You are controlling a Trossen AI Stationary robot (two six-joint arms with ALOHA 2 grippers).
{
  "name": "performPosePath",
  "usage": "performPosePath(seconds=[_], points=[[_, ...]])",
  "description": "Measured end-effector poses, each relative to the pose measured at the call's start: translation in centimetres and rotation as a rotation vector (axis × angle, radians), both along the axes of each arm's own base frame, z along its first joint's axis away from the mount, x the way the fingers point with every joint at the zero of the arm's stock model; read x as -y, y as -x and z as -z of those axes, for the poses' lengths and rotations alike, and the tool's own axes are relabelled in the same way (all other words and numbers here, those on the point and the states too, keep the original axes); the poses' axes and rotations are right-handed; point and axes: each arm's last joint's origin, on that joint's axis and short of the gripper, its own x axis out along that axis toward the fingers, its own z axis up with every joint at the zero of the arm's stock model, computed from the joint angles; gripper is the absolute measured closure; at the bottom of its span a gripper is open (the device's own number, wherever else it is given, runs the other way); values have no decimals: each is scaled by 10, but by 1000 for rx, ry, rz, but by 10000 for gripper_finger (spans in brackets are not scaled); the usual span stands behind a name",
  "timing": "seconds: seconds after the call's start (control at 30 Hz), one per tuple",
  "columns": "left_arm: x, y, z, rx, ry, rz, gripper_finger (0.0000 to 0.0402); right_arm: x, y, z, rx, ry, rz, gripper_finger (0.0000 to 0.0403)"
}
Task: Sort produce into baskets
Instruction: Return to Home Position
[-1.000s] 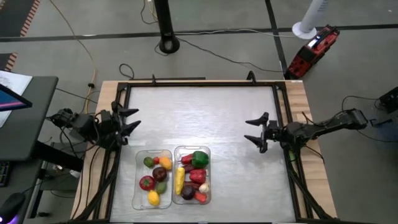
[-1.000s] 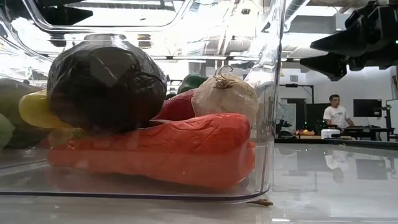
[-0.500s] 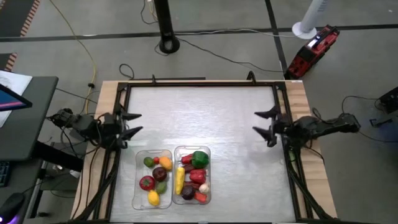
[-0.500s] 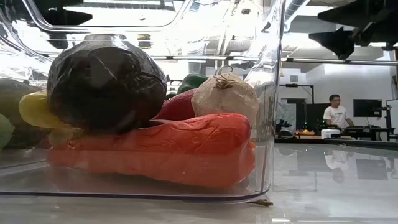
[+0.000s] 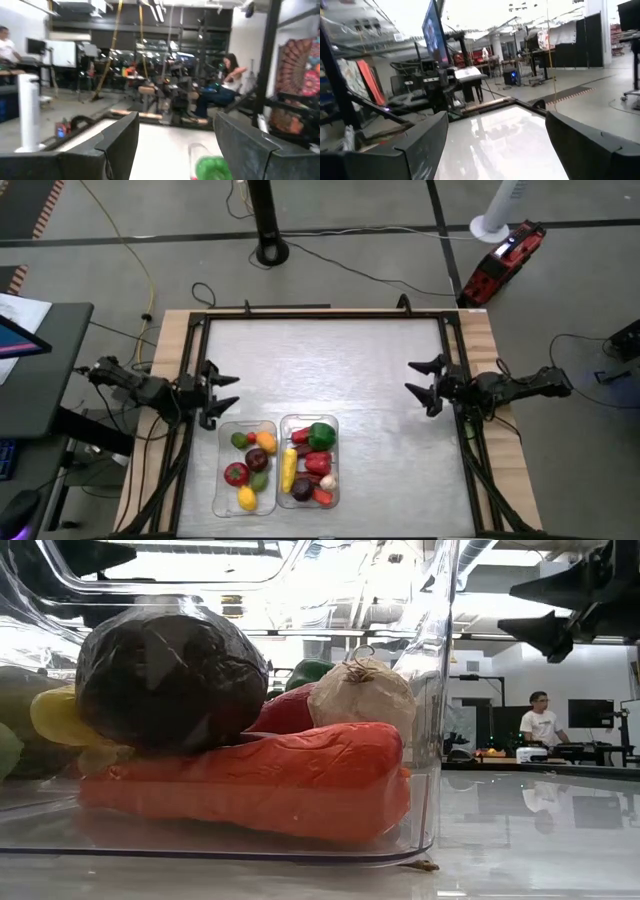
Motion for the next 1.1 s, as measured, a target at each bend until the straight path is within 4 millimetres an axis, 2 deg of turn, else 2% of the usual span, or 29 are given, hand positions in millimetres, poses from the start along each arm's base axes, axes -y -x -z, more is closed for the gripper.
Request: performPosePath(seconds=[0.23,0.5,1.1], points=[[2,-3,10,-55,23,51,159,0,0,2,-10,-26,-6,42],[-1,-3,21,-164,37,-72,159,0,-1,4,-28,-20,-8,42],[-1,-4,22,-173,-12,-91,159,0,-1,4,-29,-20,-9,42]])
